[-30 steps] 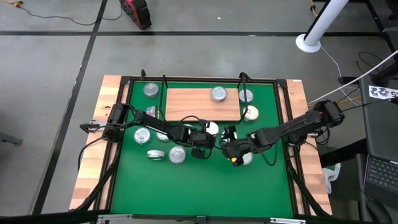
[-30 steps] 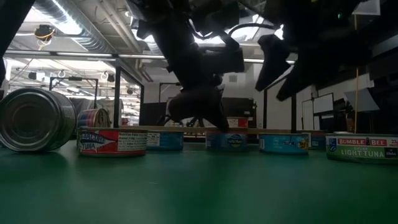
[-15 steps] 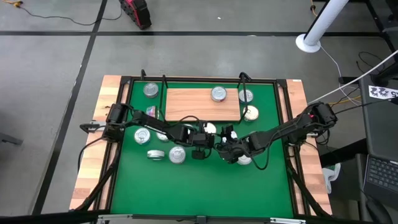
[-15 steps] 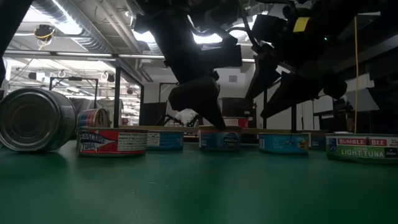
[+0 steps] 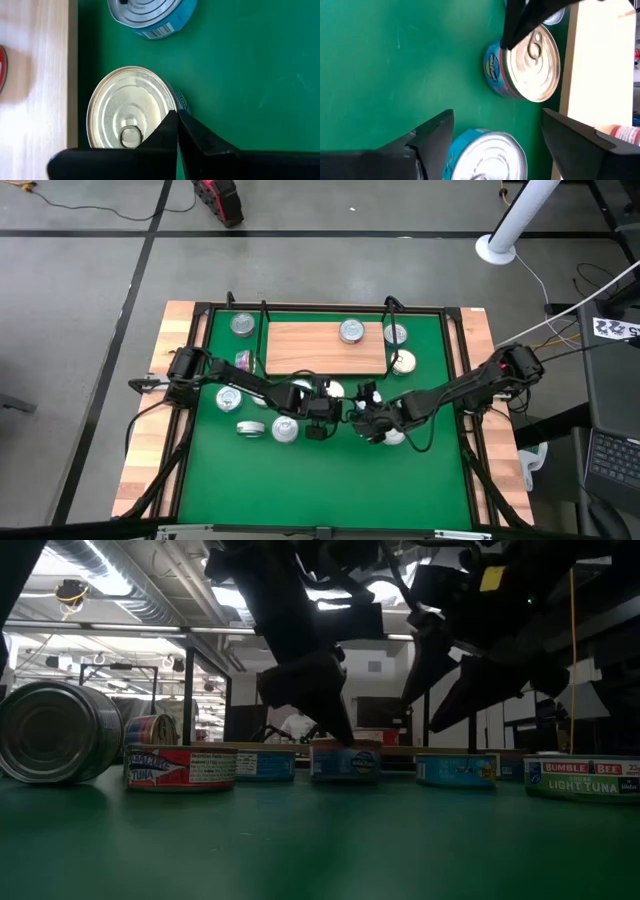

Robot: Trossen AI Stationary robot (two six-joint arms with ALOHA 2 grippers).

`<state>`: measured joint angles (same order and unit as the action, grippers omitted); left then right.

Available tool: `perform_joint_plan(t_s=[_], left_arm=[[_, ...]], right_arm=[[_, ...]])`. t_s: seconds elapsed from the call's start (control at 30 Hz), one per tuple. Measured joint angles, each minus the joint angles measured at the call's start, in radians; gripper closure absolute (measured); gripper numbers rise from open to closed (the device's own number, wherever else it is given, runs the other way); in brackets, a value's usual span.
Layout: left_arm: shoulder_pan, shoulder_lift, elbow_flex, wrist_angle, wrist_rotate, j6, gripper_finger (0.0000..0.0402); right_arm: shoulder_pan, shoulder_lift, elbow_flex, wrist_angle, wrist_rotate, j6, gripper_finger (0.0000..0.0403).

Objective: Stack canned seafood by type on shelf
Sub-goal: Put the blue pink tuna can on the shelf

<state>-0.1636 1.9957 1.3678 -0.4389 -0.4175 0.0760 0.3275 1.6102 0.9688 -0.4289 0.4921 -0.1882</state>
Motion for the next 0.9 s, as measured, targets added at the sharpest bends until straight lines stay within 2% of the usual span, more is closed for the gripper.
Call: perform_joint_plan(t_s=[0.37, 0.57, 0.7, 0.9], left_arm=[[-0.008, -0.003, 0.002, -0.014, 0.007, -0.017, 0.0401], [-0.007, -0.003, 0.002, -0.014, 0.031, -0.026, 0.0401], [-0.007, -0.003, 0.002, -0.008, 0.038, -0.036, 0.0401], [-0.007, -0.003, 0.002, 0.01, 0.041, -0.044, 0.0401]], right_arm=[[0.0, -0.102, -0.001, -0.248, 0.012, 0.092, 0.0107], [0.0, -0.136, -0.012, -0.325, 0.019, 0.159, 0.0107], [0.0, -0.155, -0.081, -0.262, 0.024, 0.191, 0.0107], [0.026, -0.157, -0.172, 0.032, 0.03, 0.15, 0.0107]])
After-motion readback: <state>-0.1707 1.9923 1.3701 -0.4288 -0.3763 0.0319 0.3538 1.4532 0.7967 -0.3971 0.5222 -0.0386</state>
